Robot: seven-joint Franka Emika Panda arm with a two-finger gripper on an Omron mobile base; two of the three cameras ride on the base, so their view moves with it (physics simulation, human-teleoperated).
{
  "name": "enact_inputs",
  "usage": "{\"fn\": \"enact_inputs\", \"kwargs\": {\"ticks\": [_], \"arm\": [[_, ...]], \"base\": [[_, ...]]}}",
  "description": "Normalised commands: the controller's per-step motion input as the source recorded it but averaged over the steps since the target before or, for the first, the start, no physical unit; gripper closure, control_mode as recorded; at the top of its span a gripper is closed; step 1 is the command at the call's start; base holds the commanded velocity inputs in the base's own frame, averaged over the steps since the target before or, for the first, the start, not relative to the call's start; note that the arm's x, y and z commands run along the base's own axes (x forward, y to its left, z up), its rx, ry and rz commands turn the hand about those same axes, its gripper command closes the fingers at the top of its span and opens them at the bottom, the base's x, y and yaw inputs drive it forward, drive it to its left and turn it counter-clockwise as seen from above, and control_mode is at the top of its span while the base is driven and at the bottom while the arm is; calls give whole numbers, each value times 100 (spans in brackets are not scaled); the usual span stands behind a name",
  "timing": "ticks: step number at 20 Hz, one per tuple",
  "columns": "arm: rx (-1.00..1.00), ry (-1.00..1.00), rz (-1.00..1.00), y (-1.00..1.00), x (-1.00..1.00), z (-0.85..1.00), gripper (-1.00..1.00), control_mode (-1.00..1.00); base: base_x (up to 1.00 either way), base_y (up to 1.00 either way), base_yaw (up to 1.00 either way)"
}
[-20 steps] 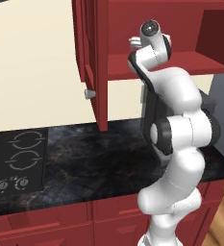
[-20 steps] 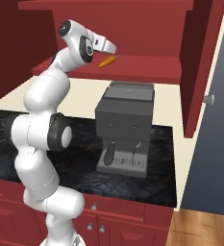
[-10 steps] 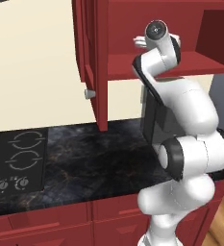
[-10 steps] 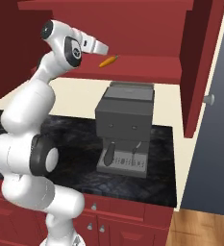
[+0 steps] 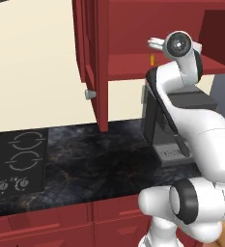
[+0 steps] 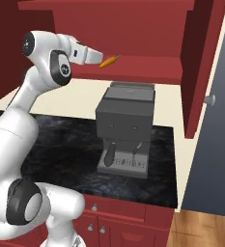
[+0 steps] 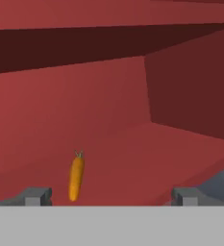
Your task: Pick the carrot from the counter and place it in the cabinet. Then close the cabinet.
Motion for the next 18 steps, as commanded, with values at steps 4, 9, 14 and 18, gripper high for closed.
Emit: {"fn": "enact_inputs", "kwargs": {"ticks": [4,9,14,18], "arm": [[14,-11,0,-22,-100,11,-100,-100],[25,-7,-1,-34,-100,21,-100,-100],[33,0,-5,-54,-100,41,-100,-100],[31,4,-4,-63,-100,23,-100,-100]], "base": [[0,0,0],[0,0,0],[0,0,0],[0,0,0]]}}
